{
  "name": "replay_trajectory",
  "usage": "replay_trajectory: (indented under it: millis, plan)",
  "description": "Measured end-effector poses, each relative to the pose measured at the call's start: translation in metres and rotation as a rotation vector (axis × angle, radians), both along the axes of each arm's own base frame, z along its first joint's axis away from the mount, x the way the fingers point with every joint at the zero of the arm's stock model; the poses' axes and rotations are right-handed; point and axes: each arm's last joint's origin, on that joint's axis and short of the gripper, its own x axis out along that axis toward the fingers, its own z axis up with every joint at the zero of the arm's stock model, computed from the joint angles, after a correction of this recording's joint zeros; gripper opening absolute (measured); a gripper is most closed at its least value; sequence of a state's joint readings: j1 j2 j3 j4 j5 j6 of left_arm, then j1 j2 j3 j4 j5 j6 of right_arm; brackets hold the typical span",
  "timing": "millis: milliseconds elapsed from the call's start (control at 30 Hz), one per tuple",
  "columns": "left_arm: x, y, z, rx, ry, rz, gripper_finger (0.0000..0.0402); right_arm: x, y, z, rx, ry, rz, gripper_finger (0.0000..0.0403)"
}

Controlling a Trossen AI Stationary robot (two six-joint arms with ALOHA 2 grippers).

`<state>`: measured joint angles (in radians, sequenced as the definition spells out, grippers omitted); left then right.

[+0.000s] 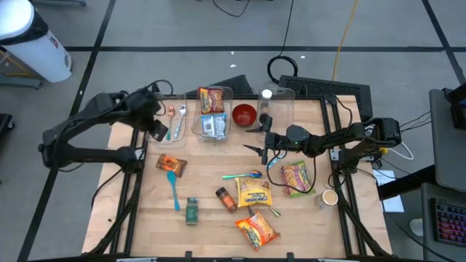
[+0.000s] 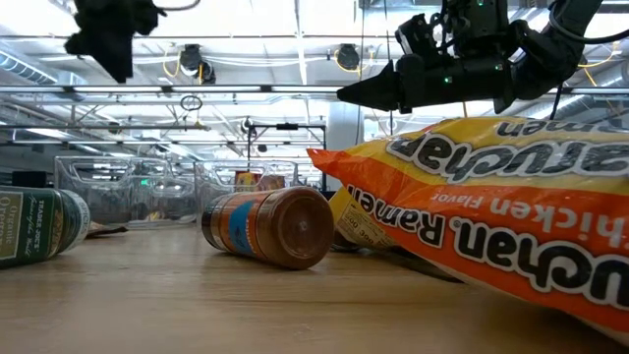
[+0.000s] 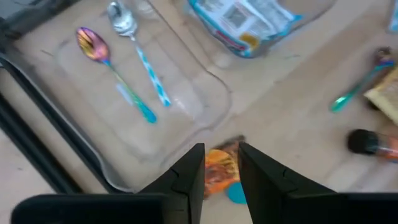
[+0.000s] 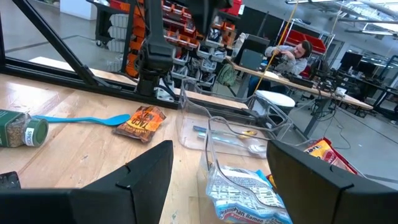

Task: Pick & Place Food Item
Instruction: Put the blue baby spoon into the left transparent bin

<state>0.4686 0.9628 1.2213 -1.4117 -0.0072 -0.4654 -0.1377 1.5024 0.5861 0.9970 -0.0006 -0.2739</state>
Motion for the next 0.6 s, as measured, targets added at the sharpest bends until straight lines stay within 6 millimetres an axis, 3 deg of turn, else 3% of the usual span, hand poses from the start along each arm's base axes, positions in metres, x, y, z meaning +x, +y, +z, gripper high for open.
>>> replay_trajectory:
  millis: [300,600]
  plan:
    - [-0.003,-0.033,-0.003,0.012,-0.043,0.004,0.0104,0.0,0.0,-0.001,0.001,0.008,0.0,0.0251]
    - [0.011,-0.059,-0.054,-0.077,0.053,0.04,0.0104,0.0,0.0,-0.001,0.028,0.005,0.0,0.0251]
